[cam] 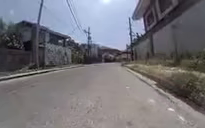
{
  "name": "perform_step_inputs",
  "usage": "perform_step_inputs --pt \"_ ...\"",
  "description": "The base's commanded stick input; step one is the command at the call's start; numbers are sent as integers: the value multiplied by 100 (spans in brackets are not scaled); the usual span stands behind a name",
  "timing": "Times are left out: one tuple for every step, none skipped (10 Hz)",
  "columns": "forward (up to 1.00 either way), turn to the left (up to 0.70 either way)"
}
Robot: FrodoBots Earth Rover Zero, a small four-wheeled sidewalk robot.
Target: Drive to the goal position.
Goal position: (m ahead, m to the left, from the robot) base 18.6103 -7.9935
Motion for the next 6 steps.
perform_step_inputs --pt "100 6" --pt "100 6" --pt "100 6" --pt "100 -26" --pt "100 -34" --pt "100 -34"
